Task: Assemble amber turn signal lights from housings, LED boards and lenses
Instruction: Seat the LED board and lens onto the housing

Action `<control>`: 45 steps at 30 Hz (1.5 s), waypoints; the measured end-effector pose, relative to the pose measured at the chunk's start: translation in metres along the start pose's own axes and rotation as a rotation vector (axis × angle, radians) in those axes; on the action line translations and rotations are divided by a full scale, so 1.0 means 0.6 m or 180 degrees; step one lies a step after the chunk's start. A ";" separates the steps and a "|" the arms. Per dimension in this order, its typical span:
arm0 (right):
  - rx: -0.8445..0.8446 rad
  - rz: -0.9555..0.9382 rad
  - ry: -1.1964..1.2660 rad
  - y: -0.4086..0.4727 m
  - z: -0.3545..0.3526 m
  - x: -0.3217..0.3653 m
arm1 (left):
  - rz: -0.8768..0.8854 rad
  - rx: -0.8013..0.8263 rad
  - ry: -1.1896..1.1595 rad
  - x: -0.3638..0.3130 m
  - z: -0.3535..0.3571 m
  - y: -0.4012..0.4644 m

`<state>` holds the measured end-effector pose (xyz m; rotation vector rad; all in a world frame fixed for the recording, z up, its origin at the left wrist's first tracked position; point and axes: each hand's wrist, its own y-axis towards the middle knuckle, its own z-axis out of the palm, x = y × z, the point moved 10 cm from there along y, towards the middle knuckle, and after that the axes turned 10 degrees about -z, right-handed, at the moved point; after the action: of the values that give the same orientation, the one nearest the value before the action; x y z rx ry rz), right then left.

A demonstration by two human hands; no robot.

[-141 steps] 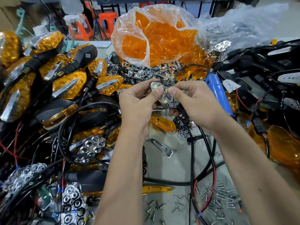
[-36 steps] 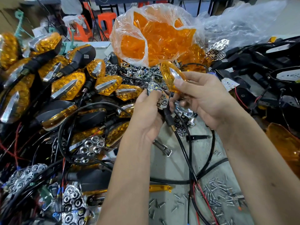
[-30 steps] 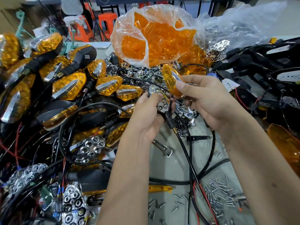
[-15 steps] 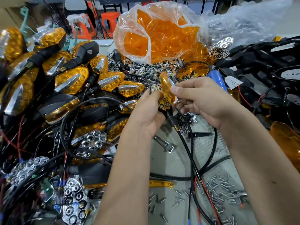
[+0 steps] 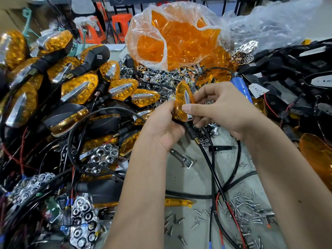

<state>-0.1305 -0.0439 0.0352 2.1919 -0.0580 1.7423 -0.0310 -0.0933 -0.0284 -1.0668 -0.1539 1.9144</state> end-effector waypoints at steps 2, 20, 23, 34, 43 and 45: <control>0.0016 -0.0061 -0.0065 0.000 0.001 0.003 | -0.0046 0.0046 -0.0044 0.002 0.002 -0.001; 0.0078 -0.0168 -0.0634 0.007 0.010 0.005 | 0.0031 0.0821 -0.0444 -0.005 0.031 -0.027; -0.0037 -0.0121 -0.0751 0.009 0.008 0.001 | 0.0068 0.0632 -0.0296 -0.005 0.031 -0.025; -0.0120 -0.0150 -0.1094 0.005 0.001 0.004 | 0.0254 0.0230 0.0025 -0.008 0.016 -0.008; -0.0227 -0.0170 -0.0960 0.008 -0.002 0.000 | 0.0701 0.0209 -0.0246 -0.028 0.014 -0.012; -0.0232 -0.0096 -0.0870 0.006 0.000 -0.003 | 0.0883 0.0373 -0.0511 -0.042 0.017 -0.019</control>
<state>-0.1319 -0.0477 0.0342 2.3482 -0.1509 1.3920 -0.0255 -0.1029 -0.0010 -0.8920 0.0182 2.2302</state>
